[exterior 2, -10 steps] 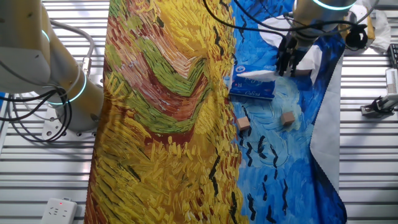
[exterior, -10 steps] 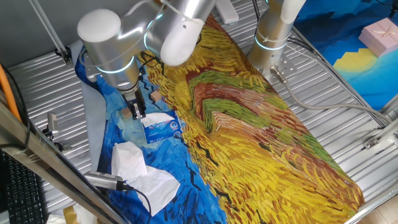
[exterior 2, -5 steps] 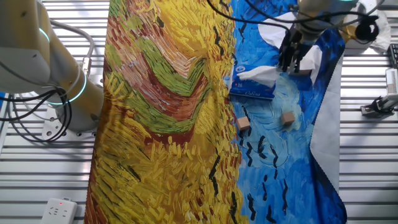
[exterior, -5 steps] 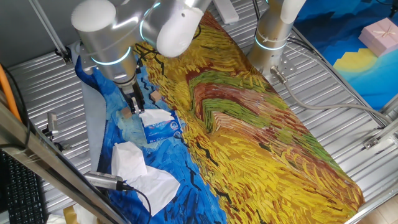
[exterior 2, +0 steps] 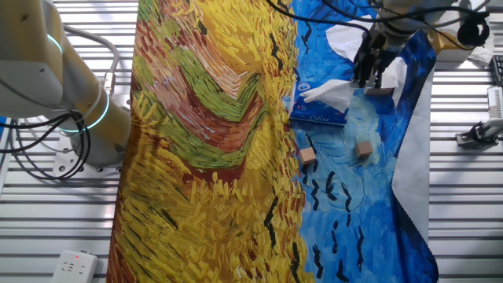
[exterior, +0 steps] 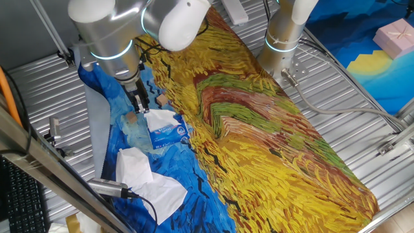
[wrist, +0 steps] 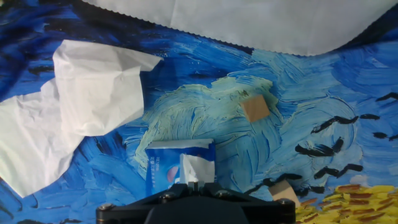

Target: Pull out a napkin

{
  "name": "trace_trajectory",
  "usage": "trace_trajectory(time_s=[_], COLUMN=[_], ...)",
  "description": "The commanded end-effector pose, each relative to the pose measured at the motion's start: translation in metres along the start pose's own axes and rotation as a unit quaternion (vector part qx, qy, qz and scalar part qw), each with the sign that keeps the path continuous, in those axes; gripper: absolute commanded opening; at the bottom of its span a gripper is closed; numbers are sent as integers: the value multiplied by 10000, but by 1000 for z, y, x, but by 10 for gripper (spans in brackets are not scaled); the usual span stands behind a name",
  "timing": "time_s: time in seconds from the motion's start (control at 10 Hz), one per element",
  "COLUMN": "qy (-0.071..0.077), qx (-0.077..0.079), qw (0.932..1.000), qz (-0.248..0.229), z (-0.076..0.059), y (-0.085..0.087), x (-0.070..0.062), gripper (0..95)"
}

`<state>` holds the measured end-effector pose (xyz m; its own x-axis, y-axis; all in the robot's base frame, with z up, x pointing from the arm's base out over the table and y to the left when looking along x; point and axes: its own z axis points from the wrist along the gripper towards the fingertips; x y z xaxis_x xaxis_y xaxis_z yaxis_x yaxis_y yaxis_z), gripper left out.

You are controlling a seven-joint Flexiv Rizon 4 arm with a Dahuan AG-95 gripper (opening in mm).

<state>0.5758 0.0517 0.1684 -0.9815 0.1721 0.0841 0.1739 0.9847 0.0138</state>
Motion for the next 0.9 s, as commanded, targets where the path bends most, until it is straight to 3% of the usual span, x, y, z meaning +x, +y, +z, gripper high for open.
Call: trace_trajectory(time_s=[0.1,0.9], qy=[22,57], qx=[2,-4], qw=[10000,9999], qz=[-16,-141], z=[-7,-37], y=[-1,-1], x=[2,11], gripper=[0,0])
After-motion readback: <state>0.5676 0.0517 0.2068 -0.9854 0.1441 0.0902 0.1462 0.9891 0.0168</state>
